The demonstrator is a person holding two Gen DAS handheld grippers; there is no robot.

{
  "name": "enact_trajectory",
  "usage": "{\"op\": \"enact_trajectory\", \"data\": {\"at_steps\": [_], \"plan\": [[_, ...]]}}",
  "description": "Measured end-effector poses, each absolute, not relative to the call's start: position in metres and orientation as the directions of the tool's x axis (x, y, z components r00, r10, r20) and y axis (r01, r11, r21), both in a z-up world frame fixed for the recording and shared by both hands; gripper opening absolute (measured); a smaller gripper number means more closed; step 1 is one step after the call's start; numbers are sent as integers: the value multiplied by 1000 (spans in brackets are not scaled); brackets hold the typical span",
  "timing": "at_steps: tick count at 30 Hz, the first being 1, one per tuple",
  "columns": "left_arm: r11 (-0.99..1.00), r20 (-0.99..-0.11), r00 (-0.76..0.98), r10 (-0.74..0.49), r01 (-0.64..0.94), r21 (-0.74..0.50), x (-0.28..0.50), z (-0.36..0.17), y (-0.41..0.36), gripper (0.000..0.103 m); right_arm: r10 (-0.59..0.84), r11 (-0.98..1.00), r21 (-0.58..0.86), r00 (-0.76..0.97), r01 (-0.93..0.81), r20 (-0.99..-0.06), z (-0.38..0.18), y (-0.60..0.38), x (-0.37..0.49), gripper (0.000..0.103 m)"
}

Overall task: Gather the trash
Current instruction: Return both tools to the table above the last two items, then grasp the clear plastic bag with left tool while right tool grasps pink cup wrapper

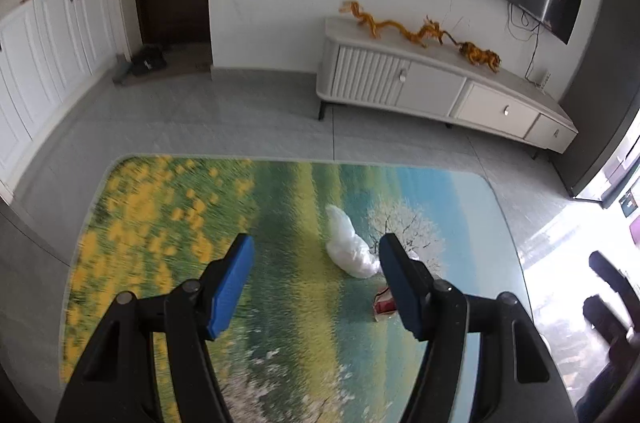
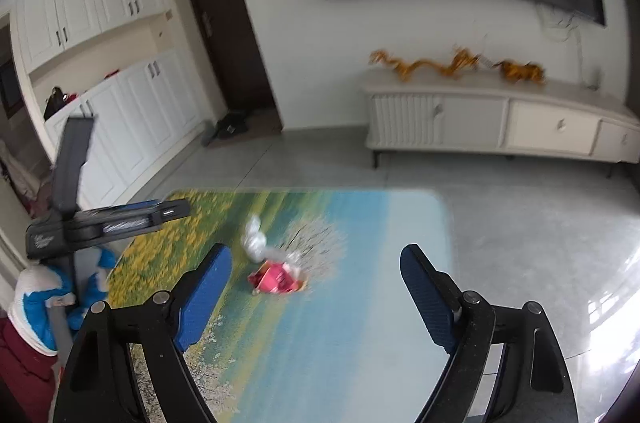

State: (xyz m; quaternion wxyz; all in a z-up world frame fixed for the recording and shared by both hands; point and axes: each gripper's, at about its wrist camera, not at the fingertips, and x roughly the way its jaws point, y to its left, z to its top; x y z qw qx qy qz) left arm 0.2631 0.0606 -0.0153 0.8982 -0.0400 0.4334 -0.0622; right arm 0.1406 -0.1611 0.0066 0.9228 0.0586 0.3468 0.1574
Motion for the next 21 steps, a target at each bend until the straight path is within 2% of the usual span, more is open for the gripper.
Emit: {"op": "enact_trajectory", "data": {"at_steps": [8,14,17,19,21], "plan": [[979,-828,525,-197,63,-193,307,-73,43,63,372,925,222,611,-310,-699,-69,-116,179,85],[980,-846,498,-190,49,-191,322,-90,43,62,380,918,217,581,-331,-720,-97,-95,202,85],[979,-849,489,-197,60,-193,324,-96,43,58,376,919,217,564,-330,-735,-109,-89,212,85],[979,-850,487,-200,69,-191,326,-98,40,56,379,917,225,548,-329,-746,-113,-86,219,79],[978,-854,478,-206,81,-191,327,-100,36,50,377,917,219,549,-333,-746,-113,-85,222,72]]}}
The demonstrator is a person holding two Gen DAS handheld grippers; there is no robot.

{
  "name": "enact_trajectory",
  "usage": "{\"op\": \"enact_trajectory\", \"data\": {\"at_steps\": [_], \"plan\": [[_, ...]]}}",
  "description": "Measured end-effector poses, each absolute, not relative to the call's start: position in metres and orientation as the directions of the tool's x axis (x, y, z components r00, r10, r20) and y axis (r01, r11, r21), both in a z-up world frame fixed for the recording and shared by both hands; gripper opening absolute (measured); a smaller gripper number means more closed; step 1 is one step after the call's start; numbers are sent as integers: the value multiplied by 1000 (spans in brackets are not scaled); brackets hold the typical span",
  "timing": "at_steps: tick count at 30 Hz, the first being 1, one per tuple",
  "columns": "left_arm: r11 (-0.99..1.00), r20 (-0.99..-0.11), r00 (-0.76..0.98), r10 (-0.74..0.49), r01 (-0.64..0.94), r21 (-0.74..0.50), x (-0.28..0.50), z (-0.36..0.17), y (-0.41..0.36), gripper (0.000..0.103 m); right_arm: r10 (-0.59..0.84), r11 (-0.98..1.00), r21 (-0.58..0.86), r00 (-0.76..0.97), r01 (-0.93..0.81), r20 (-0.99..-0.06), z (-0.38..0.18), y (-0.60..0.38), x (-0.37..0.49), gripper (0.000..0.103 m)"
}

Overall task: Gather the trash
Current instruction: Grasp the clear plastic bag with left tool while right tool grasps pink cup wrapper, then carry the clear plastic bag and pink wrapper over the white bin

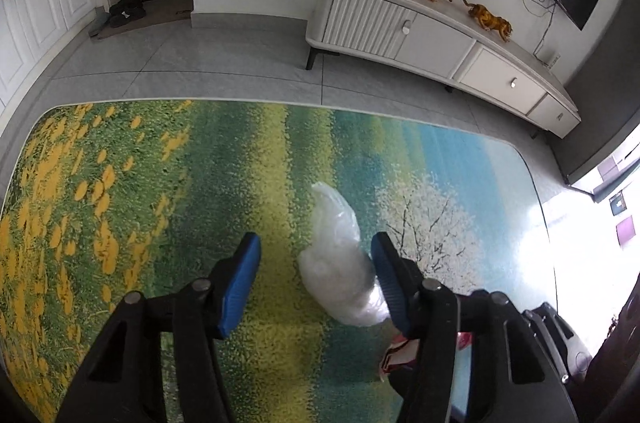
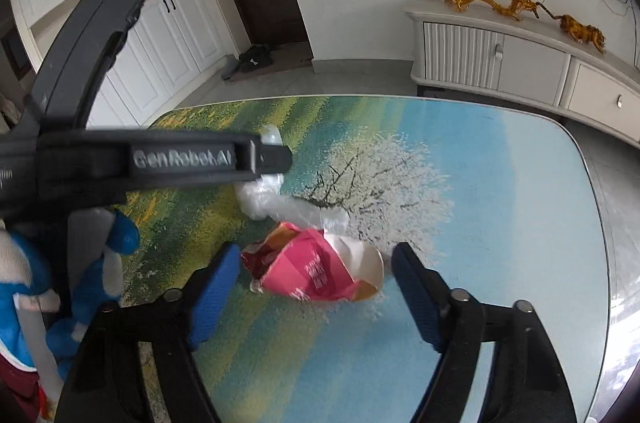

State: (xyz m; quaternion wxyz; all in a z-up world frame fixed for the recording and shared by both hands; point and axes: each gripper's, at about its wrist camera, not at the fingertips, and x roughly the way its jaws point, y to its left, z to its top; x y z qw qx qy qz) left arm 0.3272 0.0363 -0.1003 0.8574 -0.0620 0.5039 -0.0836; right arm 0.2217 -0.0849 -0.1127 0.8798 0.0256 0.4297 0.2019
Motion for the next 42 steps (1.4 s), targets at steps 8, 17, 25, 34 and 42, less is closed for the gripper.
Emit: {"op": "enact_trajectory", "data": {"at_steps": [8,17,25,34,42], "plan": [[975,-849,480,-221,112,-190,314,-103,33,32,387,907,207,534,-366,-752,-116,-85,207,51],[982,-812,552,-188,112,-152,252,-84,39,31,339,927,158,581,-341,-740,-103,-101,148,49],[985,-747,644,-166,137,-101,177,-44,38,31,247,963,94,695,-252,-675,-56,-122,68,49],[984,-673,719,-171,160,-79,106,0,31,31,163,986,69,782,-152,-601,-10,-147,-8,49],[982,-671,719,-183,171,-85,74,6,12,31,77,997,25,824,-76,-562,6,-175,-50,49]]}}
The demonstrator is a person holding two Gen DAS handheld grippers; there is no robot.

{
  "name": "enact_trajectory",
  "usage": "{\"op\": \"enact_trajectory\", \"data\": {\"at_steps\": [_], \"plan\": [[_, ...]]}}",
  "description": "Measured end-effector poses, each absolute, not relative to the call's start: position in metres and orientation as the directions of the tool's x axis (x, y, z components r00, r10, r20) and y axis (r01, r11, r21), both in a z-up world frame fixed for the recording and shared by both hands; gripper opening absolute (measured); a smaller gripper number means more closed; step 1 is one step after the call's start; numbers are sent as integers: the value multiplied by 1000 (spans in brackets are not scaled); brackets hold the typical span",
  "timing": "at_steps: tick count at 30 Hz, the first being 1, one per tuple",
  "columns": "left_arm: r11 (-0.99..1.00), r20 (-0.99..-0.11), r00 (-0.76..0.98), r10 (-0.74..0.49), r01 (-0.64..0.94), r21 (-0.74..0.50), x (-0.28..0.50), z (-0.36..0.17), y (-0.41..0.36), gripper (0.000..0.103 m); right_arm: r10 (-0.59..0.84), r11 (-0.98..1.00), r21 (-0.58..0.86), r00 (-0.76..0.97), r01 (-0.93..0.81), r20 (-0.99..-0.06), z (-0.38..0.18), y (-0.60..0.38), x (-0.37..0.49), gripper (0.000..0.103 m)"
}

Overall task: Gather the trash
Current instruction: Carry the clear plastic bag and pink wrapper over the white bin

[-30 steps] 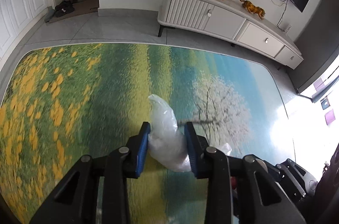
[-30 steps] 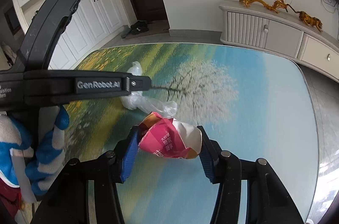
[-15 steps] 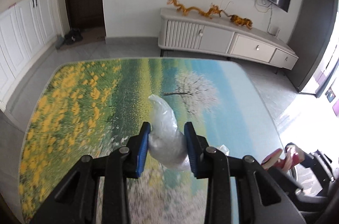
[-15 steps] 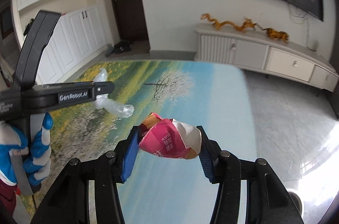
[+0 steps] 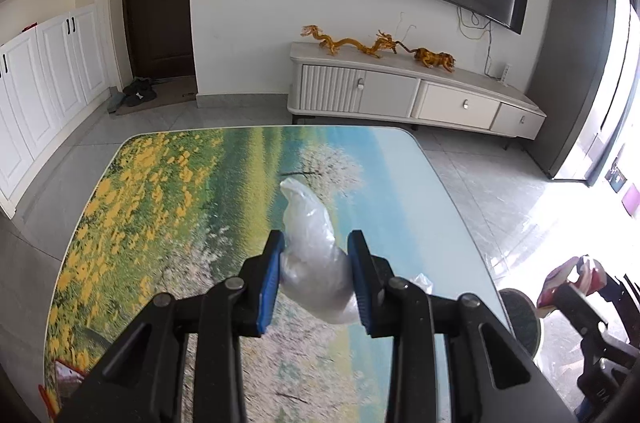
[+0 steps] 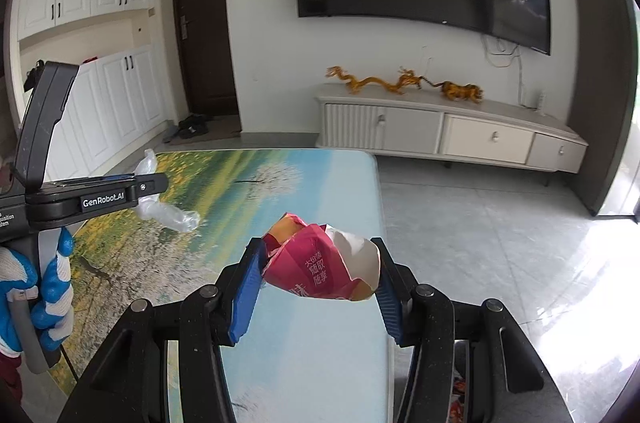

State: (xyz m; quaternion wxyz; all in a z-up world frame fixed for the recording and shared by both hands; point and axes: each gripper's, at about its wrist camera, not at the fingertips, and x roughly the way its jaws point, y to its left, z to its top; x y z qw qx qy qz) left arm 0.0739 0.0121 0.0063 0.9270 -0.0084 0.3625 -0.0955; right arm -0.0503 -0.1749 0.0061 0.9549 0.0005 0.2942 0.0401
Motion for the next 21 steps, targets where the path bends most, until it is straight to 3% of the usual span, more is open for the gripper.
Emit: {"op": "enact_trajectory", "data": {"at_steps": [11,21], "plan": [[940,-684,671,-287,336,-64,59,12,-79,31,-29,997,40,827,62,-561,-2,-241,-72,49],[807,-754,508,-416,588,-49,52,-21,-227,31,-151,928,158,726,338,-671,-60,-376,-81,52]]}}
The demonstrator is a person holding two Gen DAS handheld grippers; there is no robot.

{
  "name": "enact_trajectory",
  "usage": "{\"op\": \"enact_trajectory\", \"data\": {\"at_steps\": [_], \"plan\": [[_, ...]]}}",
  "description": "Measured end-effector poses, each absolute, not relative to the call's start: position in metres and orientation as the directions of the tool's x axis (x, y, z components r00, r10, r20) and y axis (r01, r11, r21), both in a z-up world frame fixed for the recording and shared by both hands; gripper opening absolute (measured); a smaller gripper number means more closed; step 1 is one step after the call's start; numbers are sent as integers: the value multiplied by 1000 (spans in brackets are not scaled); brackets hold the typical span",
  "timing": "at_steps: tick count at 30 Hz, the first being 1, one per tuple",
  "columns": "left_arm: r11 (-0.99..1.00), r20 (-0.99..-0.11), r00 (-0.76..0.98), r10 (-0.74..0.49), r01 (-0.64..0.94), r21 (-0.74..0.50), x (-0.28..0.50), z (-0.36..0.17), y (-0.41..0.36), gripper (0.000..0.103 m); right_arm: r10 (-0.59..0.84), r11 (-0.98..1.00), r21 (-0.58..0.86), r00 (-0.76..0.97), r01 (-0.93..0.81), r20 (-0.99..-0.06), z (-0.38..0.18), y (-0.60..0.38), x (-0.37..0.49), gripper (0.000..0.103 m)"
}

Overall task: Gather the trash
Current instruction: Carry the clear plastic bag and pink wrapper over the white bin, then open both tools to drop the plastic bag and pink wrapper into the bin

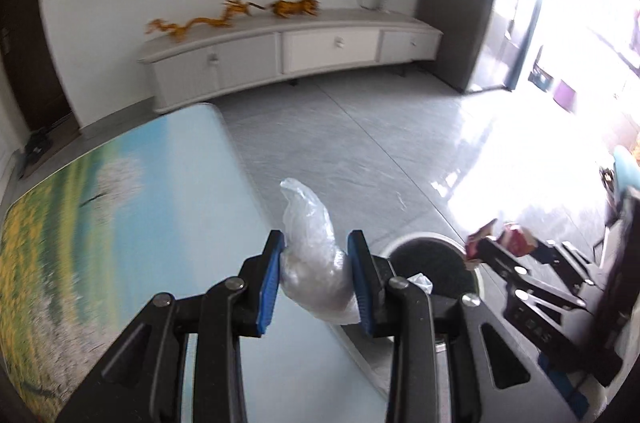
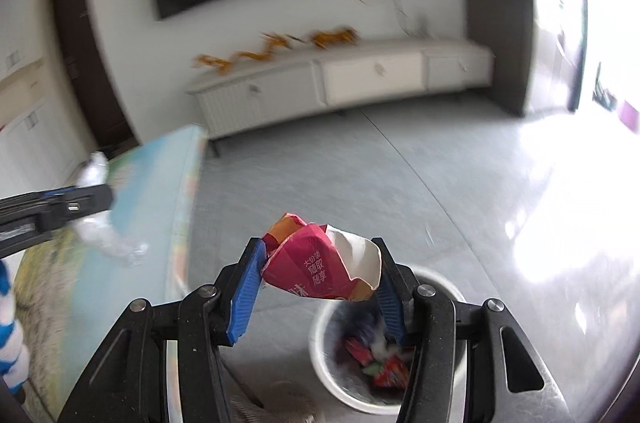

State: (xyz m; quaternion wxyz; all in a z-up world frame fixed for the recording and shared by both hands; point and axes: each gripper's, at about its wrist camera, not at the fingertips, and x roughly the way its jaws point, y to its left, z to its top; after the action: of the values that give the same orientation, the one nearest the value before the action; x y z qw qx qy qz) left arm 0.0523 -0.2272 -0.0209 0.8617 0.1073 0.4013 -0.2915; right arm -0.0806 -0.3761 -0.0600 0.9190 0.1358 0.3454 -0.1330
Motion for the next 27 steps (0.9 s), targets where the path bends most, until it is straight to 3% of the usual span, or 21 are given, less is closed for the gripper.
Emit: {"op": "enact_trajectory", "data": {"at_steps": [5,10,12,16,18,27], "plan": [[731,-803,414,-429,681,-40,51,-54,-297,33,-147,839,239,626,489,-766,-128,-443,-91,52],[695,-838,348,-420,717,-50,51,-89,-348,33,-122,793,275,585,543,-802,-166,-473,-98,53],[677,-853,305,-424,732,-75,52,-101,-363,34,-116,780,286,578,556,-808,-174,-482,-97,59],[662,-873,247,-421,741,-110,53,-121,-383,39,-138,769,265,556,581,-819,-181,-490,-98,68],[660,-877,225,-424,740,-129,54,-127,-387,47,-161,763,247,545,598,-823,-181,-493,-101,71],[659,-855,232,-464,735,-158,57,-110,-373,52,-247,756,179,527,630,-813,-160,-493,-109,73]]}}
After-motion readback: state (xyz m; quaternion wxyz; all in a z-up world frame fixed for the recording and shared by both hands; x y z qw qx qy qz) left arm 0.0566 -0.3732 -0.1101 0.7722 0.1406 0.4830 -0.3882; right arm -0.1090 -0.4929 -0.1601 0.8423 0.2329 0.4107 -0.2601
